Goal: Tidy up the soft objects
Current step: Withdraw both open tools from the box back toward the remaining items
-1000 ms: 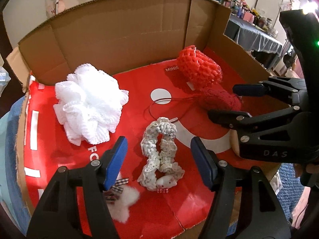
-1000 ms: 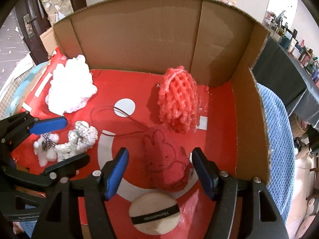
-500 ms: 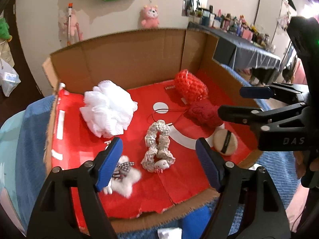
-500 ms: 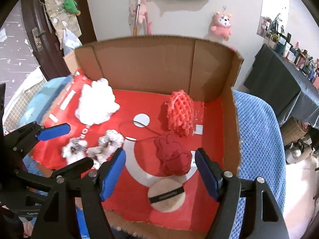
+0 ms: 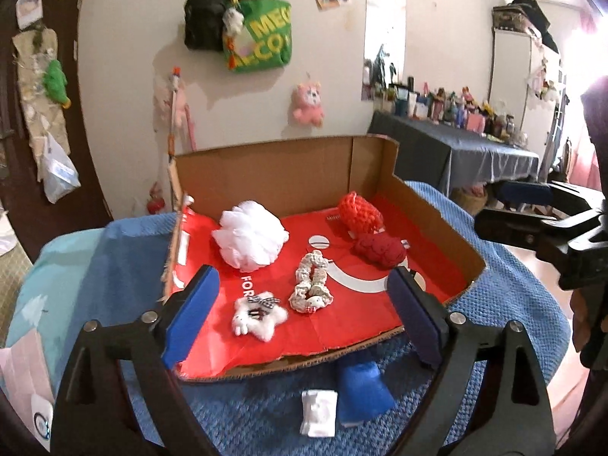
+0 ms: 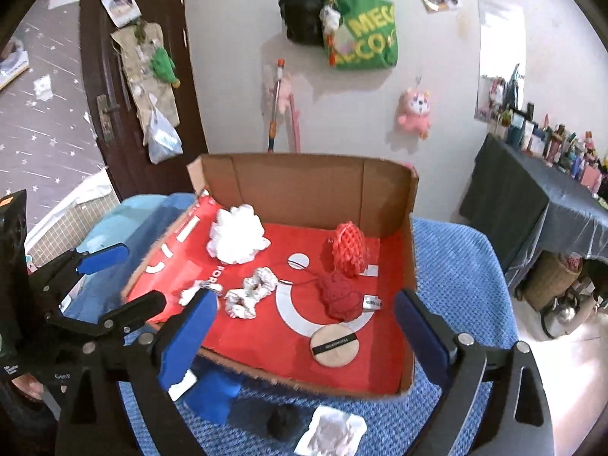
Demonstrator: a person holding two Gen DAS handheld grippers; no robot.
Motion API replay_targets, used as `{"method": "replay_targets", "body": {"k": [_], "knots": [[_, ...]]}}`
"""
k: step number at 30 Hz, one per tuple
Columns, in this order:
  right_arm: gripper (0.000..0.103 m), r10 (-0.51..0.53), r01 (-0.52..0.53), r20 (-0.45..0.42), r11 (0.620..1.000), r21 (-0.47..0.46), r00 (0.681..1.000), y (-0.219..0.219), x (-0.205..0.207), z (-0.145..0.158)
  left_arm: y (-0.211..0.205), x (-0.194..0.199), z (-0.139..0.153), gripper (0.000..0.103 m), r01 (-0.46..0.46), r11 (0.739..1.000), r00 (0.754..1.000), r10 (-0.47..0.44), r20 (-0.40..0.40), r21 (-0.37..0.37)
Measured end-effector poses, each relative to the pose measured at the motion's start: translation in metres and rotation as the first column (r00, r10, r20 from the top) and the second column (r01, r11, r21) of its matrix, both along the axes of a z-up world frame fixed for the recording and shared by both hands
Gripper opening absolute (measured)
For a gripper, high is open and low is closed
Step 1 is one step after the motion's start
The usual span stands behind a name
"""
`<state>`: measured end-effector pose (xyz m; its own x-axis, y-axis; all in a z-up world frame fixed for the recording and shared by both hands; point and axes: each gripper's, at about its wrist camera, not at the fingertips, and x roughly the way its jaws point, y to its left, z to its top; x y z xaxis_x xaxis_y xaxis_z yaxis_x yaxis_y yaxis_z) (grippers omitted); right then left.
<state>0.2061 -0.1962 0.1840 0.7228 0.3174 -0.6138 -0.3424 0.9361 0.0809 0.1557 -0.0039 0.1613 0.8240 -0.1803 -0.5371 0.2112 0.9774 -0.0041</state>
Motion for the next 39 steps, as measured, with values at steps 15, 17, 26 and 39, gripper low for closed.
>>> {"method": "replay_targets", "body": {"k": [15, 17, 26, 39], "knots": [[0.103, -0.087, 0.080, 0.135, 0.995, 0.057, 0.987, -0.006, -0.095, -0.022, 0.009, -0.080, -0.016, 0.095, -0.069, 0.997, 0.990, 0.072, 0.121, -0.031], [0.103, -0.089, 0.081, 0.136, 0.995, 0.060, 0.987, -0.006, -0.102, -0.029, 0.008, -0.086, -0.021, 0.095, -0.073, 0.997, 0.989, 0.076, 0.124, -0.029], [0.103, -0.136, 0.129, 0.155, 0.990, 0.052, 0.979, -0.007, -0.130, -0.066, 0.007, -0.099, -0.054, 0.097, -0.087, 0.996, 0.992, 0.090, 0.083, -0.037], [0.103, -0.163, 0.158, 0.119, 0.986, 0.052, 0.979, -0.009, -0.143, -0.108, 0.004, -0.105, -0.092, 0.097, -0.109, 0.994, 0.994, 0.109, 0.029, -0.004]]}}
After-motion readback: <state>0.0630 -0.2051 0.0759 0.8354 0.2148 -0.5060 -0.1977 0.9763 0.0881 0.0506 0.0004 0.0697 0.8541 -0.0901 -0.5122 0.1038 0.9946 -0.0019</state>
